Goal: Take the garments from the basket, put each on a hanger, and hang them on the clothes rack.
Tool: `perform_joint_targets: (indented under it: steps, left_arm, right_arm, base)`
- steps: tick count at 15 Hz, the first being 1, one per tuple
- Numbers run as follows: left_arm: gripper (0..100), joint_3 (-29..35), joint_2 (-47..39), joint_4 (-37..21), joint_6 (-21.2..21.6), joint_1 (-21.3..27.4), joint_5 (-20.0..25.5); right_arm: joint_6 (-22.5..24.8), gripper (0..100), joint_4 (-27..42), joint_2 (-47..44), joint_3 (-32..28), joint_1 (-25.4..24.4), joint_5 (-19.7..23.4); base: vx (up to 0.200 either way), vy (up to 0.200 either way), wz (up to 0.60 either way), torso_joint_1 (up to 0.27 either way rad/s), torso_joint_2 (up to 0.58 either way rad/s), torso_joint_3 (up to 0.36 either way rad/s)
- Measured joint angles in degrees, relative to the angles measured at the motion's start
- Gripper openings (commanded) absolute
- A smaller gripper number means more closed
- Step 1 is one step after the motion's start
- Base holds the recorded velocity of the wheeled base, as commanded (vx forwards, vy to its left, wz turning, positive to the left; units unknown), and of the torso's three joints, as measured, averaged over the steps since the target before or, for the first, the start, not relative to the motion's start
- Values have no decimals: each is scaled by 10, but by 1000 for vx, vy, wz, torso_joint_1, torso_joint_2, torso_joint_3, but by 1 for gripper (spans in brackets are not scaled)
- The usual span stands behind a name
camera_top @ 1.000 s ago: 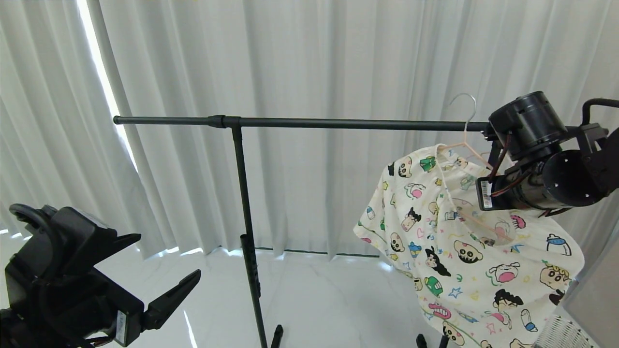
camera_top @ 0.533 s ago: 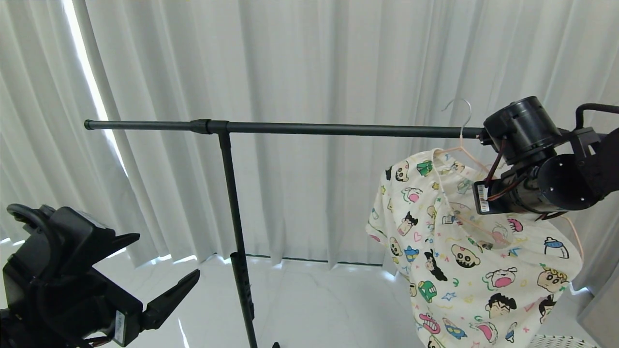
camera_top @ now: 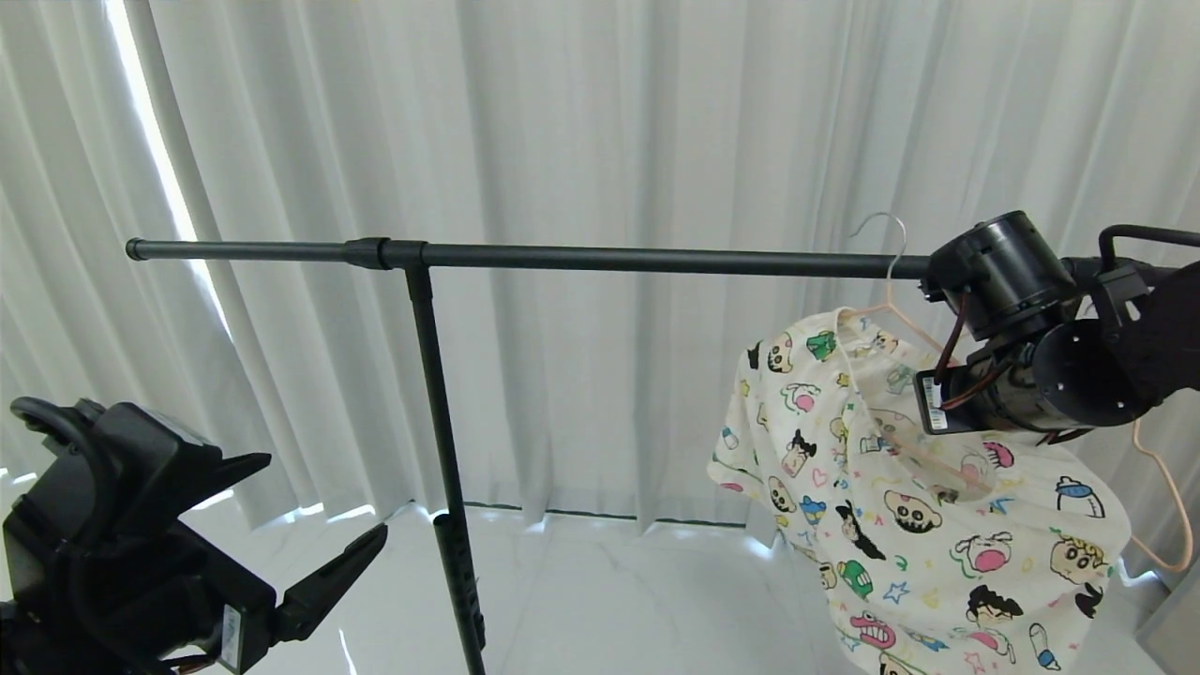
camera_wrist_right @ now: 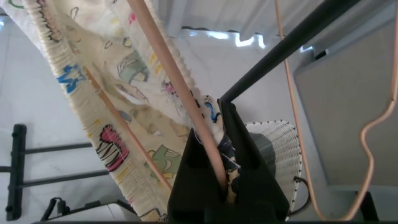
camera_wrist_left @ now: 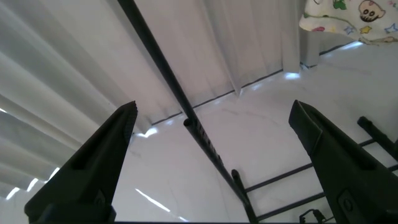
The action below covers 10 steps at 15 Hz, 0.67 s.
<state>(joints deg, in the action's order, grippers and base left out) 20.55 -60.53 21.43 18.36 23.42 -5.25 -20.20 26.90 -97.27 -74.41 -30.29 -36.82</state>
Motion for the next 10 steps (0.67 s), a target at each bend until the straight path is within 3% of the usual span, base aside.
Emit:
perform_joint_targets:
  steps: [10]
  left_arm:
    - [100,-1,-1,0,0,-6,0]
  right_arm:
    - [-25,0,-31,-64,-3,2,-1]
  base:
    - [0,0,0,0,0,0]
